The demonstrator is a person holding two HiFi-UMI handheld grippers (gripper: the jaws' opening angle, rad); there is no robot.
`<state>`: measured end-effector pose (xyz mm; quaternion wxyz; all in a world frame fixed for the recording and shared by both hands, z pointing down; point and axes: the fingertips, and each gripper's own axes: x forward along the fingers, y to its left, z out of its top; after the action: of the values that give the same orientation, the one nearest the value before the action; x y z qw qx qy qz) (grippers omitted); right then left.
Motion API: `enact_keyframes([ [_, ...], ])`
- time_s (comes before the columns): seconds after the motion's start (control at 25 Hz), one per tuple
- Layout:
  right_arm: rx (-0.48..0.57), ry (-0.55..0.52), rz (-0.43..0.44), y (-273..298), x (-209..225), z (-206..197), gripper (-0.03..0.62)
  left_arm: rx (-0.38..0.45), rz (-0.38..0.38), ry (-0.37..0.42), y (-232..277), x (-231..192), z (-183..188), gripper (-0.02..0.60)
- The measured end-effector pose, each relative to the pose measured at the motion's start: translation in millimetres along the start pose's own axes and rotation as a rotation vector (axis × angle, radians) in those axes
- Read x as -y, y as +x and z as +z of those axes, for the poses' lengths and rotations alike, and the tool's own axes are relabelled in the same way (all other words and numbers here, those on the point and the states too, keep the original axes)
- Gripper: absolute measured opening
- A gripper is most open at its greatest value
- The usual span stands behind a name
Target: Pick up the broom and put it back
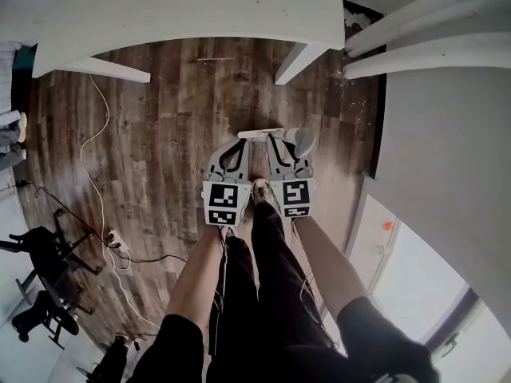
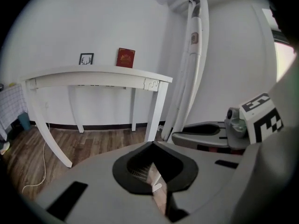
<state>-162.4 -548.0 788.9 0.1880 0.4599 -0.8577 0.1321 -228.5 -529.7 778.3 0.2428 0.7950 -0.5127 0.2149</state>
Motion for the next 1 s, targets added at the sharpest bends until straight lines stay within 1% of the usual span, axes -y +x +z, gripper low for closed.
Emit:
enact_keyframes([
  [0.2, 0.012, 0.009, 0.007, 39.0, 17.1, 12.1, 0.089, 0.003, 0.001, -0.020, 17.0, -9.6, 6.0, 0.000],
  [0.4, 0.009, 0.009, 0.023, 70.8, 43.6, 23.5, 0.091, 0.037, -0.002, -0.018, 36.7, -12.2, 31.8, 0.000],
  [0.48, 0.004, 0.011, 0.021, 80.0, 50.2, 24.9, 0.091, 0.032, -0.003, -0.011, 40.6, -11.8, 34.8, 0.000],
  [0.6, -0.005, 0.008, 0.022, 93.0, 58.9, 28.0, 0.092, 0.041, 0.012, -0.032, 43.5, -15.5, 41.3, 0.000],
  [0.68, -0.013, -0.010, 0.027, 101.4, 63.9, 29.7, 0.093, 0.041, 0.012, -0.029, 44.5, -14.7, 45.3, 0.000],
  [0.76, -0.023, -0.032, 0.040, 105.8, 67.0, 30.8, 0.094, 0.029, 0.007, -0.011, 41.9, -11.7, 46.4, 0.000],
  [0.84, -0.027, -0.045, 0.045, 105.2, 71.9, 34.7, 0.121, 0.025, 0.000, -0.007, 36.6, -8.8, 48.5, 0.000],
  [0.92, -0.013, -0.047, 0.031, 100.9, 78.3, 42.7, 0.133, 0.027, -0.001, -0.008, 31.4, -8.3, 51.3, 0.000],
  [1.0, 0.005, -0.027, -0.004, 89.0, 84.2, 49.8, 0.133, 0.024, 0.005, -0.007, 25.1, -7.7, 52.5, 0.000],
])
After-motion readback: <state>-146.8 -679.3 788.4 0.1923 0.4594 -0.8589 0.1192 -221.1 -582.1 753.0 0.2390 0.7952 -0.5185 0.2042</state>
